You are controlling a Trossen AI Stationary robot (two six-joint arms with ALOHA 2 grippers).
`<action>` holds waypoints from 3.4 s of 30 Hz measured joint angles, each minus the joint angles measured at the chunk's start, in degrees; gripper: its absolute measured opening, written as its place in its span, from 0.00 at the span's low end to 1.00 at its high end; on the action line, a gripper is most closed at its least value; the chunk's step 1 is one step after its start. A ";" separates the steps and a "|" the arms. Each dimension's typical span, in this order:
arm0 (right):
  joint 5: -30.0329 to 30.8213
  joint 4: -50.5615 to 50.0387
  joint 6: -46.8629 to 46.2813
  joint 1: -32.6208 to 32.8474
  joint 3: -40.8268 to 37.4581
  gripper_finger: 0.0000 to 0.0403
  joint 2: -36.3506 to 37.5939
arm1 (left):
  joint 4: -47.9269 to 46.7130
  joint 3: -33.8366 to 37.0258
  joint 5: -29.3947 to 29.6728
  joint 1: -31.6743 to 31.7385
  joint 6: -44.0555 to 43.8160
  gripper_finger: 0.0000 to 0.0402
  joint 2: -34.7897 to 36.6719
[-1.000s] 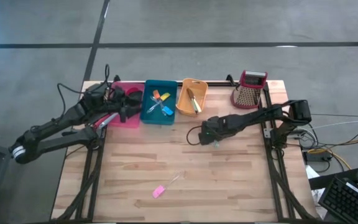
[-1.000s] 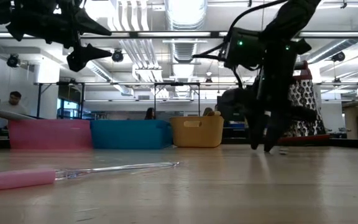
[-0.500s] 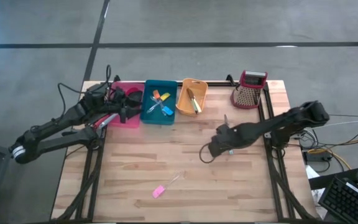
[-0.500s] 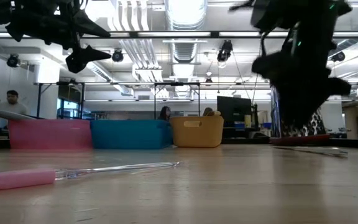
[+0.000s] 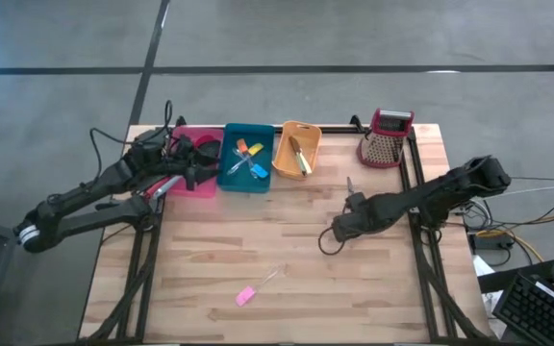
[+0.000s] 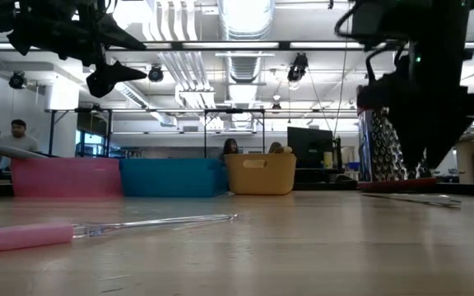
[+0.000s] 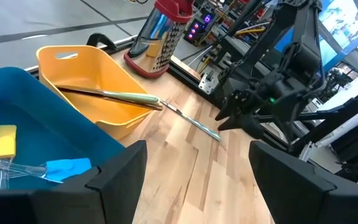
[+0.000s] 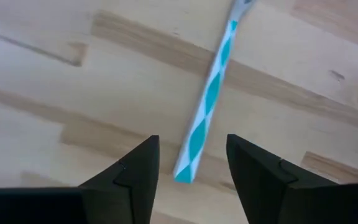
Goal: Pick & Place Kitchen Items
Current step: Put the blue knife into the yellow bin
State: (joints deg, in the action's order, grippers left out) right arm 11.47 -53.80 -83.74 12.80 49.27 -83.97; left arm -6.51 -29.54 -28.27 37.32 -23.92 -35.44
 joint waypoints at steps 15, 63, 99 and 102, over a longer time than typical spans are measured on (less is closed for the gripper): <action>-7.68 3.16 5.05 -0.15 -0.14 0.38 -14.91 | -0.06 0.00 -0.74 -0.09 0.03 0.71 0.00; -9.92 -15.80 26.06 -23.50 30.98 0.07 1.19 | -1.04 0.11 -0.62 -0.09 -0.15 0.71 0.00; -26.72 -36.26 44.97 -38.40 68.71 0.07 -39.31 | -3.65 0.76 -0.68 -0.08 1.75 0.71 0.00; -26.73 -36.25 45.16 -38.98 65.76 0.07 -39.29 | -3.65 0.76 -0.68 -0.07 1.73 0.71 0.00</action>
State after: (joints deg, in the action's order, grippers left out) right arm -15.26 -90.05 -38.58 -26.18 115.03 -123.26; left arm -10.15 -28.77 -28.95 37.26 -22.20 -35.44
